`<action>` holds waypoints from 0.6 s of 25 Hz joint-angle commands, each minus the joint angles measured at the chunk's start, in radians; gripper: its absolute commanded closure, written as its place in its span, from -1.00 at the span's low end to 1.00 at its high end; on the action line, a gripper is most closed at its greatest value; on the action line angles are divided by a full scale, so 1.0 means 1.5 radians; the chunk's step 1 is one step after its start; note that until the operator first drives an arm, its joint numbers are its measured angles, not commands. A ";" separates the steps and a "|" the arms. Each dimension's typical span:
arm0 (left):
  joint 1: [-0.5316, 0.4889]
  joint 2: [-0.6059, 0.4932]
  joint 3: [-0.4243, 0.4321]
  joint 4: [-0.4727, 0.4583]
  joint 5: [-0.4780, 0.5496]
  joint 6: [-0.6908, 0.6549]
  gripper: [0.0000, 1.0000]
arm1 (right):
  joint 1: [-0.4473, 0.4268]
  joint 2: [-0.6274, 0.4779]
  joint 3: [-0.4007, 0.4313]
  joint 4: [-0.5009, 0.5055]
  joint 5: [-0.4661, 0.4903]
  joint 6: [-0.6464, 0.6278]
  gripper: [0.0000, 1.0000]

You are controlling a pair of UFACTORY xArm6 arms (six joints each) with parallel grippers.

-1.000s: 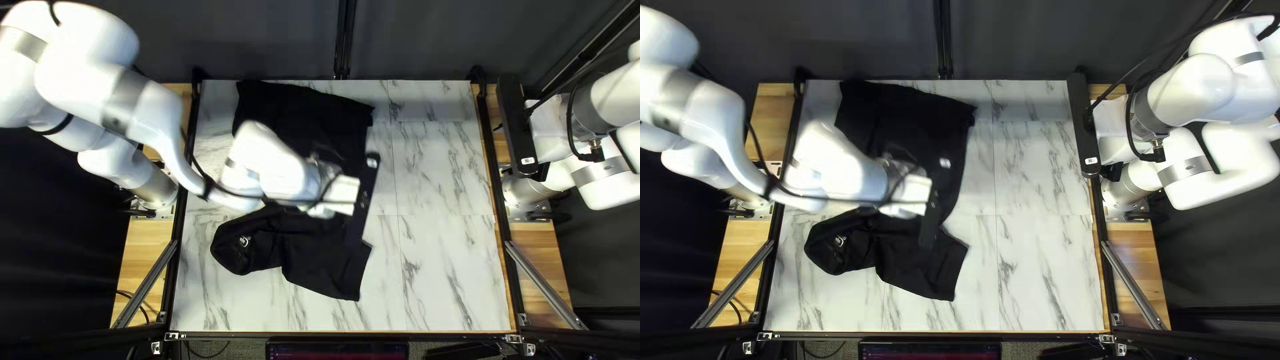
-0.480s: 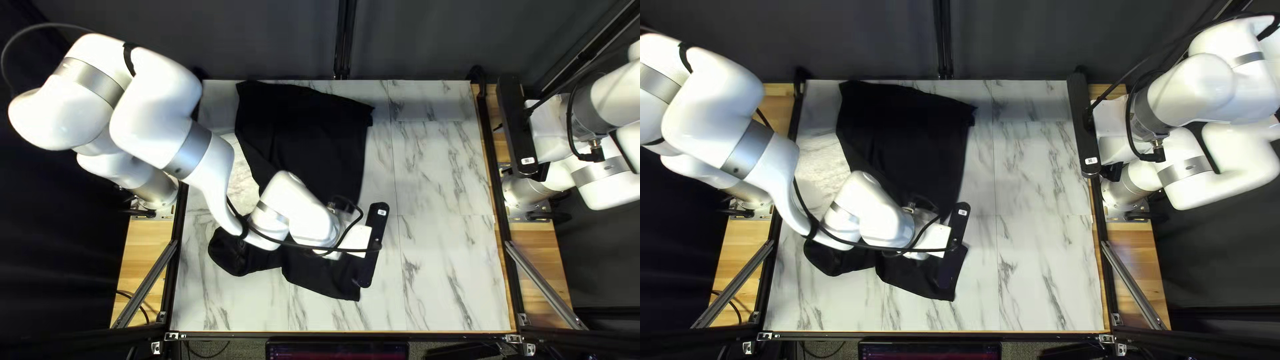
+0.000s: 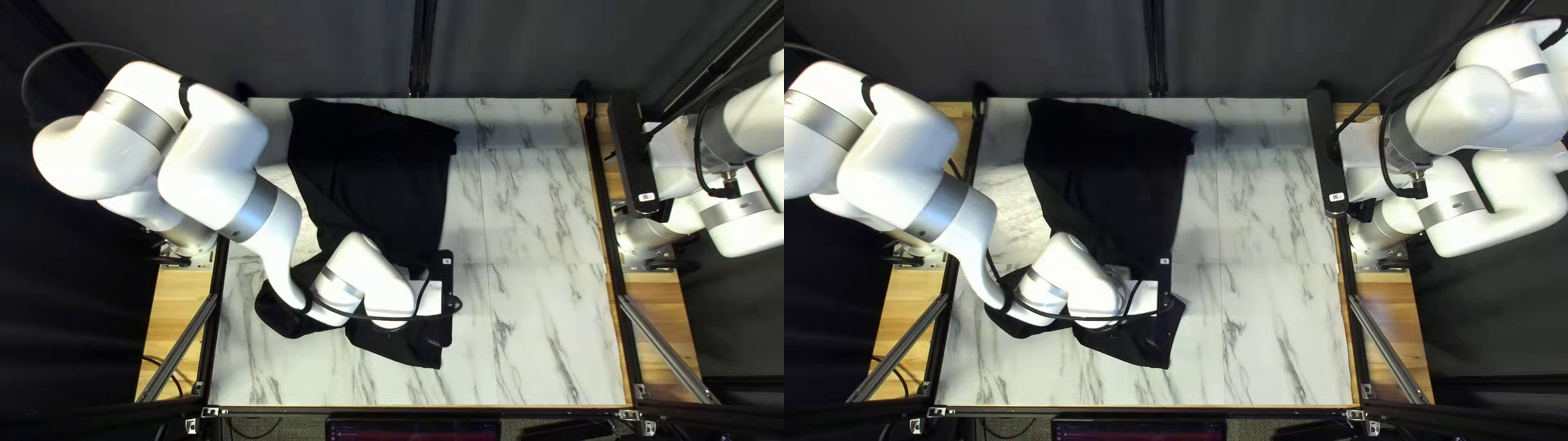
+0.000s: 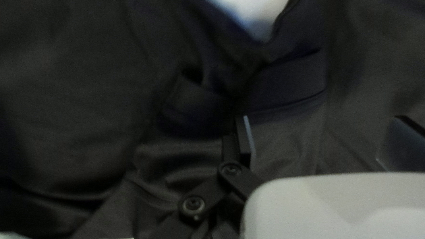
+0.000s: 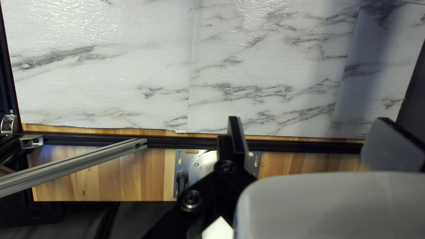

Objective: Fold t-shirt

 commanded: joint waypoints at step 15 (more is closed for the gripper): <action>0.002 -0.174 0.025 0.006 0.154 0.078 1.00 | 0.000 0.000 0.000 0.000 0.000 0.000 -1.00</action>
